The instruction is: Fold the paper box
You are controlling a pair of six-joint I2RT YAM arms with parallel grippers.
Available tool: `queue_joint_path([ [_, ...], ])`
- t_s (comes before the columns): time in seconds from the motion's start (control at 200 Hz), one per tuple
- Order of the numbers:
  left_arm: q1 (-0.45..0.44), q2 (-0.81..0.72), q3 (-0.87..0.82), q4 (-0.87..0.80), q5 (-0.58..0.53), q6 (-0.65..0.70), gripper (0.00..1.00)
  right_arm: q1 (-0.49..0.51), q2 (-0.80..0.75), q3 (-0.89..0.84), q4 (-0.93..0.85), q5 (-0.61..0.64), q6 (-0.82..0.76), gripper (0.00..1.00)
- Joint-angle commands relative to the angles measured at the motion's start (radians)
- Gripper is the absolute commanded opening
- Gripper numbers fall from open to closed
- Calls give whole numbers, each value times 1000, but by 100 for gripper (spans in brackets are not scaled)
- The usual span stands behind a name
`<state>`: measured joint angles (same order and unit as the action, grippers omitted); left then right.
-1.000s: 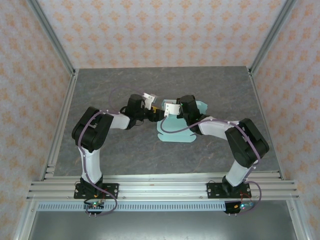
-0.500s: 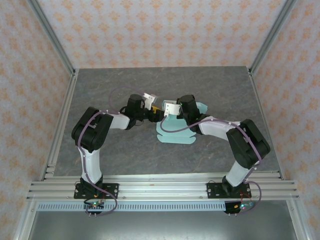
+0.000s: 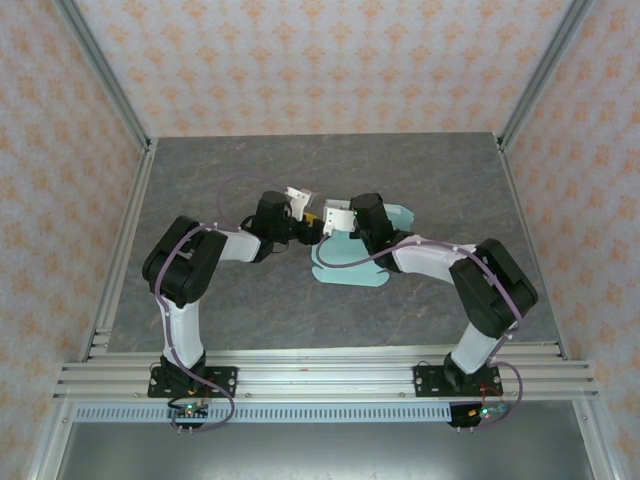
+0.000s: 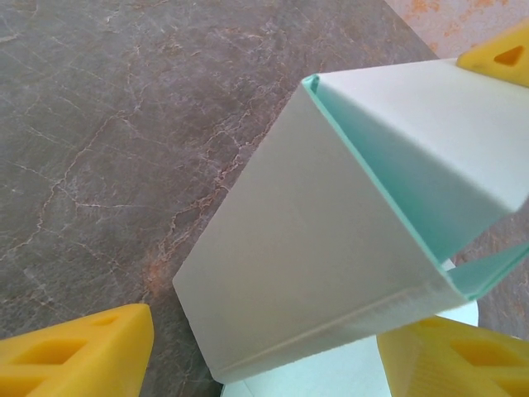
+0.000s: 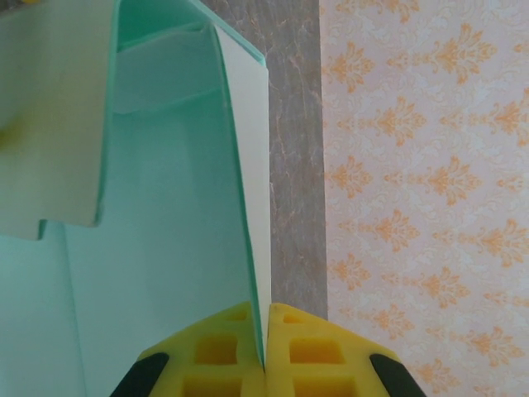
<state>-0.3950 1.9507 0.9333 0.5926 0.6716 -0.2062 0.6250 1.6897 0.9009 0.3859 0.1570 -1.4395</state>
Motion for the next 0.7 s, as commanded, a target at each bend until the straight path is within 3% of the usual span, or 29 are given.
queue_joint_path([
  [0.0,2,-21,-14,73,-37,43,71,45,17,-26,48,-50,1,0],
  [0.36,3,-9,-26,21,14,120,70,47,67,-95,177,-44,-76,0],
  [0.696,4,-5,-62,85,-34,132,70,45,52,-122,186,-58,-59,0],
])
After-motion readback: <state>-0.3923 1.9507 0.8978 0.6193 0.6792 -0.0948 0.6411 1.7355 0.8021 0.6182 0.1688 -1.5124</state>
